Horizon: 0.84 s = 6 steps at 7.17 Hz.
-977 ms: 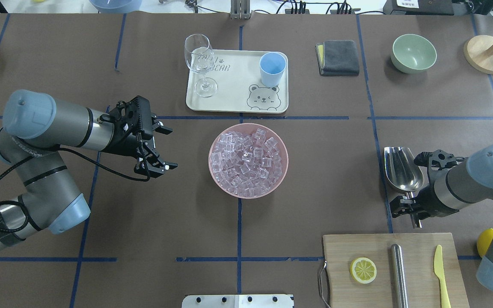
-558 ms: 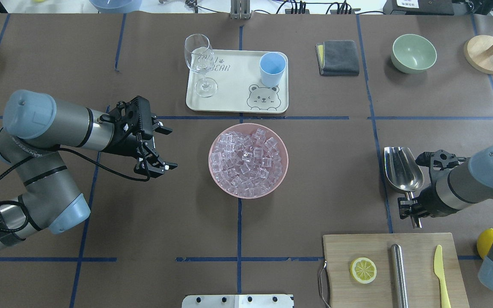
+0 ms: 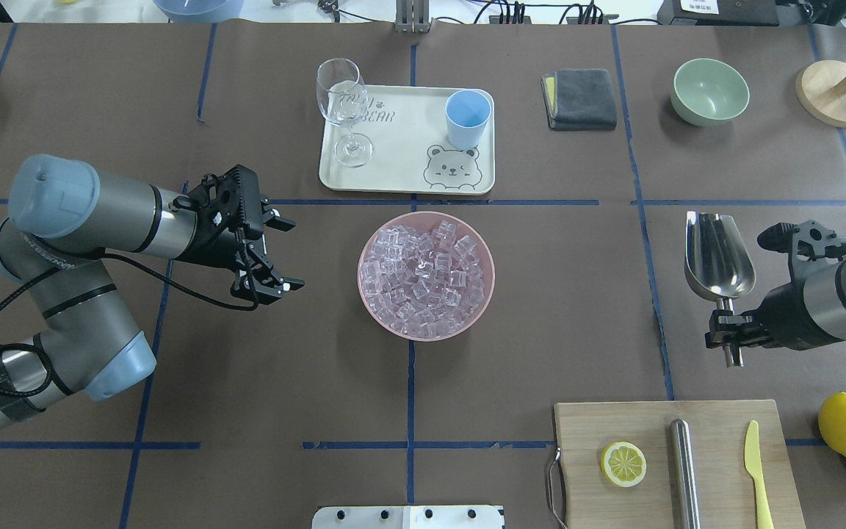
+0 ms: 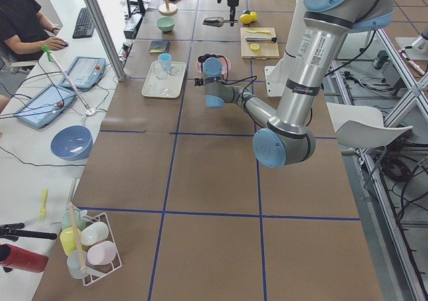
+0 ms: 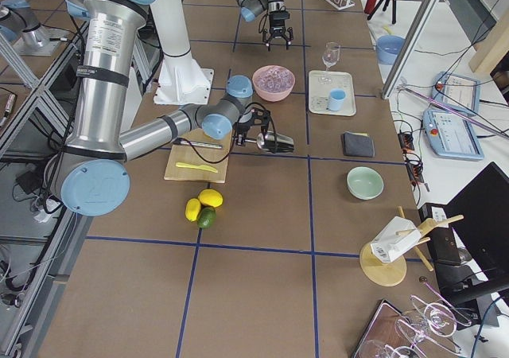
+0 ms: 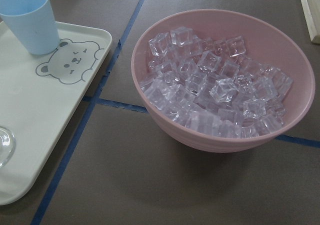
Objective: Put ice in cup with scoop
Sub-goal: 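Lift the scoop with the right gripper and carry it toward the bowl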
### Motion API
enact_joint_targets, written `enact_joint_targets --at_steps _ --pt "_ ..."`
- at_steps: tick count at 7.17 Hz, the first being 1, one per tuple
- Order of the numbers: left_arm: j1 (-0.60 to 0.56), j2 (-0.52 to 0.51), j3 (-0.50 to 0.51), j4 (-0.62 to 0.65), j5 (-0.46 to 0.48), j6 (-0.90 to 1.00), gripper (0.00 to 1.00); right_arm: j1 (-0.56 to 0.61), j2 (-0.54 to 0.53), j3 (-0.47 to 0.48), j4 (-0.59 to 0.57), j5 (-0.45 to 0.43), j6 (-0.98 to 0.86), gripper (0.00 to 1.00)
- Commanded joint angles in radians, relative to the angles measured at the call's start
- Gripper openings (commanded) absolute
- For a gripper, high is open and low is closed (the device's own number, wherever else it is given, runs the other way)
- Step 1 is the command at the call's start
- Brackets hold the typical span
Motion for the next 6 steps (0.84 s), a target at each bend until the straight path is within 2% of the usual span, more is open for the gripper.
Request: enact_joint_targets --at_steps 1,2,4,6 --pt "0.0 0.002 -0.004 0.002 0.0 0.0 1.0 0.083 0.002 0.04 -0.001 0.02 -0.004 0.0" --pt "0.0 0.001 -0.002 0.001 0.0 -0.002 1.0 0.095 0.001 0.056 0.003 0.022 -0.049 0.0" --pt "0.0 0.001 -0.002 0.001 0.0 0.0 1.0 0.146 0.002 0.087 0.003 0.02 -0.376 0.0" --pt "0.0 -0.001 -0.004 0.001 0.0 -0.002 1.0 0.206 0.008 0.097 0.002 0.019 -0.505 0.0"
